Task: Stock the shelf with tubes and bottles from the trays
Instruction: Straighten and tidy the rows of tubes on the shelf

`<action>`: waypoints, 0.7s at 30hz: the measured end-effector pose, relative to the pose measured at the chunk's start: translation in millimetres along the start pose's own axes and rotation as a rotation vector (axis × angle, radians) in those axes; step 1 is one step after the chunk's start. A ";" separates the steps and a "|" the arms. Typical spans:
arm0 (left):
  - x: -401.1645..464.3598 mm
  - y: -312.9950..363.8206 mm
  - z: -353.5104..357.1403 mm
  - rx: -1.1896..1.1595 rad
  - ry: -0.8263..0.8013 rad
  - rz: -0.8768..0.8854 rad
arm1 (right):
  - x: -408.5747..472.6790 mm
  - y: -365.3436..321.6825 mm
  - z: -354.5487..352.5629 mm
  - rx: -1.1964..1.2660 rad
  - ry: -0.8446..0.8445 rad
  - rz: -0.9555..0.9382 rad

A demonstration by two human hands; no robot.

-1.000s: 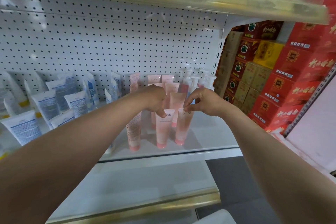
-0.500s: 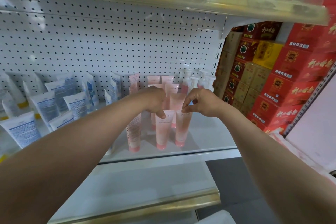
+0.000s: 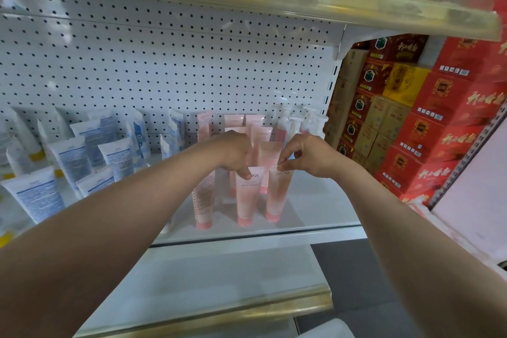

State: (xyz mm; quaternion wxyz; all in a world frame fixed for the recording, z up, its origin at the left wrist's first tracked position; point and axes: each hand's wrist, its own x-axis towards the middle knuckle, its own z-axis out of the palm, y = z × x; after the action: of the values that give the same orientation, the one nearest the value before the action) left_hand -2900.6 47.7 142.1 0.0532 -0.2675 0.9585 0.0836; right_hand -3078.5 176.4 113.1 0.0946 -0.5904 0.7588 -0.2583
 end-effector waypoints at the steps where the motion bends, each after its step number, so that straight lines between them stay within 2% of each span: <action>1: -0.1 0.1 0.4 0.001 -0.003 0.000 | -0.1 0.4 0.1 0.002 0.001 0.002; 21: 6.8 -5.4 3.3 0.017 -0.014 0.034 | -1.6 1.4 -0.6 0.050 -0.024 0.065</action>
State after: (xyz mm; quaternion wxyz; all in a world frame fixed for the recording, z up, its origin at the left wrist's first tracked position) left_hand -2903.4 40.4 137.1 0.0609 -0.2503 0.9631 0.0781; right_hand -3079.5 178.3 112.6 0.1266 -0.5661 0.7696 -0.2668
